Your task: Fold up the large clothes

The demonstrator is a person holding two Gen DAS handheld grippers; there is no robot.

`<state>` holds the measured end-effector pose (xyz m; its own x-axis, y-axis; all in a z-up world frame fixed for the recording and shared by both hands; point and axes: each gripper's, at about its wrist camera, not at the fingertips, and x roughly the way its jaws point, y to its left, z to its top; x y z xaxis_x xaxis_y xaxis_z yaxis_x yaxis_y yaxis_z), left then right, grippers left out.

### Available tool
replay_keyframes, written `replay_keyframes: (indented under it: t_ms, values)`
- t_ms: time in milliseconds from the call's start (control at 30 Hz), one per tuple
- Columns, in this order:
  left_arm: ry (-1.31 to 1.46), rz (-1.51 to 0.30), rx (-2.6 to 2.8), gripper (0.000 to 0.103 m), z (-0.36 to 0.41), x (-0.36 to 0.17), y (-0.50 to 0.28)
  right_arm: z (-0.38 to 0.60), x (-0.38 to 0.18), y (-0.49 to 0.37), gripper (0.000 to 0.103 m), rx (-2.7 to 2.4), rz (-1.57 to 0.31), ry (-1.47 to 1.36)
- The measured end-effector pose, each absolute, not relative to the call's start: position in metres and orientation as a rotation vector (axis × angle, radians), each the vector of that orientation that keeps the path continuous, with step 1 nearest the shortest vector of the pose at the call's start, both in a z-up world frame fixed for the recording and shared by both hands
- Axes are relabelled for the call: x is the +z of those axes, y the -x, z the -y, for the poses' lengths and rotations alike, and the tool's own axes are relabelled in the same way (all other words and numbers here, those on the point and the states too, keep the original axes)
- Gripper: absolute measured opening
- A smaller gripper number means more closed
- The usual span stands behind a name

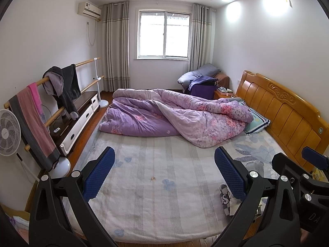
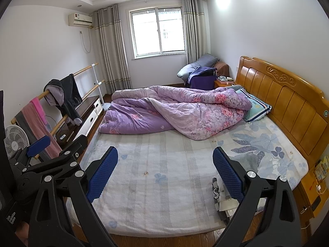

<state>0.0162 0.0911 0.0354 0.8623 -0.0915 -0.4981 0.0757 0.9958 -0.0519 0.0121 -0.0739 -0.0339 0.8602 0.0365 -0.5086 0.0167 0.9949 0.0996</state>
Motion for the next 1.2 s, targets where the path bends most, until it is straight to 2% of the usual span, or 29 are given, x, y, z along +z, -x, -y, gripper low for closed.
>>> replay_keyframes:
  t_ms: [1200]
  values:
    - [0.037, -0.533, -0.085, 0.098, -0.099, 0.034, -0.006, 0.077, -0.034, -0.013, 0.09, 0.011, -0.538, -0.098]
